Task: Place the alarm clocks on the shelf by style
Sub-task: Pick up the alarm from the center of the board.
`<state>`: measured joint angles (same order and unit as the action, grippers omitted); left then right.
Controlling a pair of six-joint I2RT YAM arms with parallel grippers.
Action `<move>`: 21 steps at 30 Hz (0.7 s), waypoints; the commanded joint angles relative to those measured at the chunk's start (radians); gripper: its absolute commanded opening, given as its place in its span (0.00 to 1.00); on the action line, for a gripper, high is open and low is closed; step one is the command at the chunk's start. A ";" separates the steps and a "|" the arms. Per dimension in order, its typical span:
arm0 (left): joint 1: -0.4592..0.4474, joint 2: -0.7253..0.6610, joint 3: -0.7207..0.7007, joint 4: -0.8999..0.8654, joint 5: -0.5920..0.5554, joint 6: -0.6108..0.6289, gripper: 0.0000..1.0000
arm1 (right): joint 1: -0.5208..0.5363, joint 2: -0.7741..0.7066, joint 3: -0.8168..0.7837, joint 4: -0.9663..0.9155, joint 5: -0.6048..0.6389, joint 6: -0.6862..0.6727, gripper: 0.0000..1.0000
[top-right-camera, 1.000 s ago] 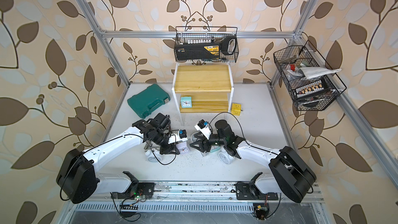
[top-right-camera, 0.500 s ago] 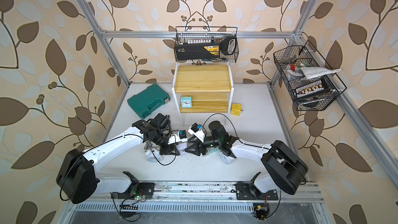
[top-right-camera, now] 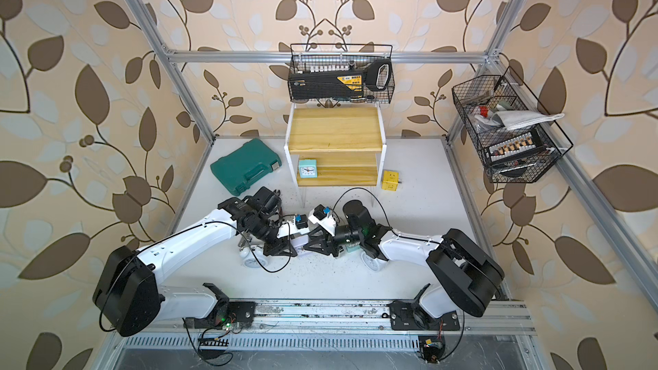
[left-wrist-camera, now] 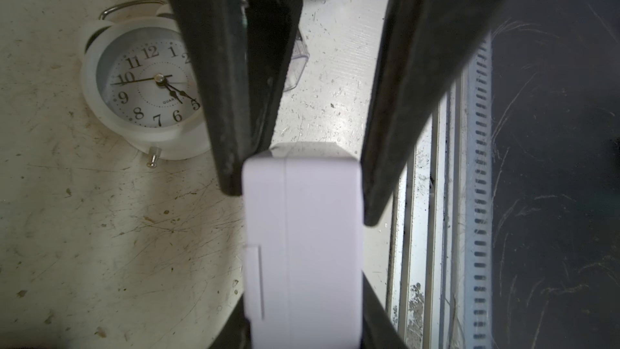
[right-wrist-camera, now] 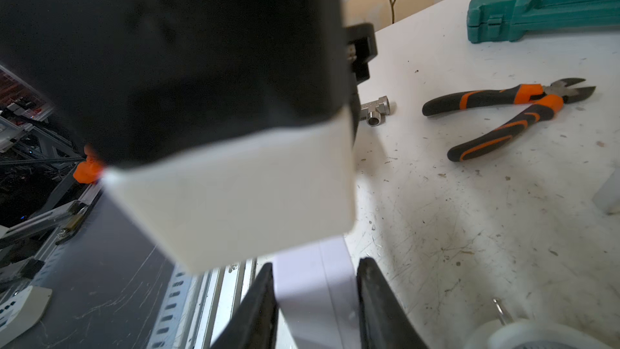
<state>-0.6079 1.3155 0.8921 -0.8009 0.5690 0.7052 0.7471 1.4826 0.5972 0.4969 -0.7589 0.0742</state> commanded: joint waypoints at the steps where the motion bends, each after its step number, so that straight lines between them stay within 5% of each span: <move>1: 0.008 -0.014 0.032 -0.003 0.040 0.007 0.25 | 0.005 0.012 0.016 0.020 -0.016 0.011 0.32; 5: 0.008 -0.012 0.034 -0.004 0.038 0.005 0.30 | 0.001 0.009 0.015 0.020 -0.028 0.006 0.26; 13: 0.018 -0.027 0.026 0.009 0.028 -0.009 0.65 | -0.037 -0.029 -0.004 0.022 -0.018 0.015 0.20; 21: 0.133 -0.059 0.044 -0.007 0.124 -0.030 0.69 | -0.129 -0.166 -0.045 -0.019 0.153 0.012 0.22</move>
<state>-0.5018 1.2884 0.8936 -0.7929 0.6186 0.6857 0.6304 1.3632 0.5663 0.4900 -0.6903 0.0872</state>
